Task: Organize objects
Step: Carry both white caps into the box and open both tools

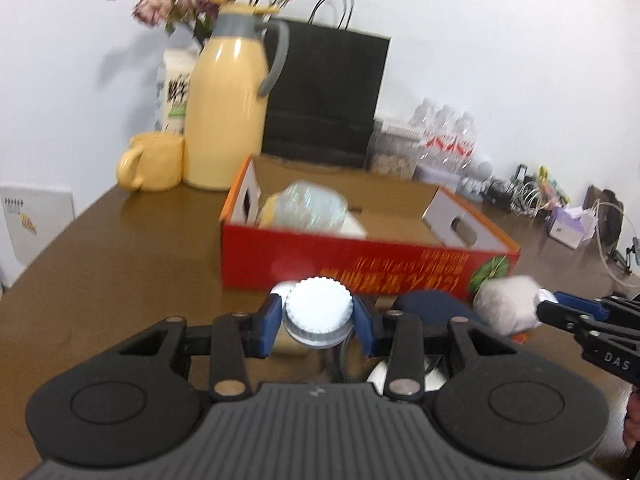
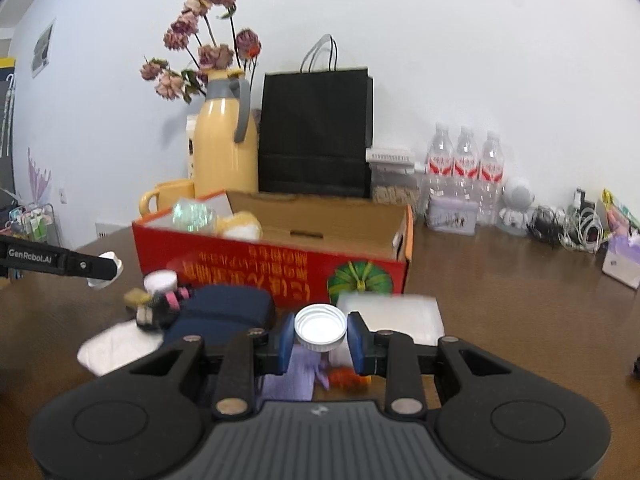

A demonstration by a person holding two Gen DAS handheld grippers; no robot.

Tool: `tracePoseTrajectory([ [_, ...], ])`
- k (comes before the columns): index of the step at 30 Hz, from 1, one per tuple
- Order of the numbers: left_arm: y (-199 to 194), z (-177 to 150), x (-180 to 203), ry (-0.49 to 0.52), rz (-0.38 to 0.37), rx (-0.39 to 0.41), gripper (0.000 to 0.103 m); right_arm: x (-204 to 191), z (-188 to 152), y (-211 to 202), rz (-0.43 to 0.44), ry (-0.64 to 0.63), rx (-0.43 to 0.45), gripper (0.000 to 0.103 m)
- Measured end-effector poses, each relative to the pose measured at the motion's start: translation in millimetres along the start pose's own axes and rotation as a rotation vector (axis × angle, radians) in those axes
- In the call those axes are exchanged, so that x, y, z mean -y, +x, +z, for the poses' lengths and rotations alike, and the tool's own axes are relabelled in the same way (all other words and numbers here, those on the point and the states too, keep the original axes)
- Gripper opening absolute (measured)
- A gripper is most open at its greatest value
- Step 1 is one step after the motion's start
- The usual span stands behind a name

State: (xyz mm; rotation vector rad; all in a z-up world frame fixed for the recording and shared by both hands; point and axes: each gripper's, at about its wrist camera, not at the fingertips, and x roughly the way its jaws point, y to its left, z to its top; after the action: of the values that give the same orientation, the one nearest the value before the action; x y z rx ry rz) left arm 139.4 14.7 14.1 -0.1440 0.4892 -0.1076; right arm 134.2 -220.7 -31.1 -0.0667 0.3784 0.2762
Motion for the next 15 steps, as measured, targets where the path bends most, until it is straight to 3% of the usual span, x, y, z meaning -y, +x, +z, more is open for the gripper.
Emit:
tracePoseTrajectory([
  [15,24.5,50.1,37.9,0.048,-0.052,0.1,0.04,-13.3,57.2,38.9,0.015,-0.032,0.084,0.027],
])
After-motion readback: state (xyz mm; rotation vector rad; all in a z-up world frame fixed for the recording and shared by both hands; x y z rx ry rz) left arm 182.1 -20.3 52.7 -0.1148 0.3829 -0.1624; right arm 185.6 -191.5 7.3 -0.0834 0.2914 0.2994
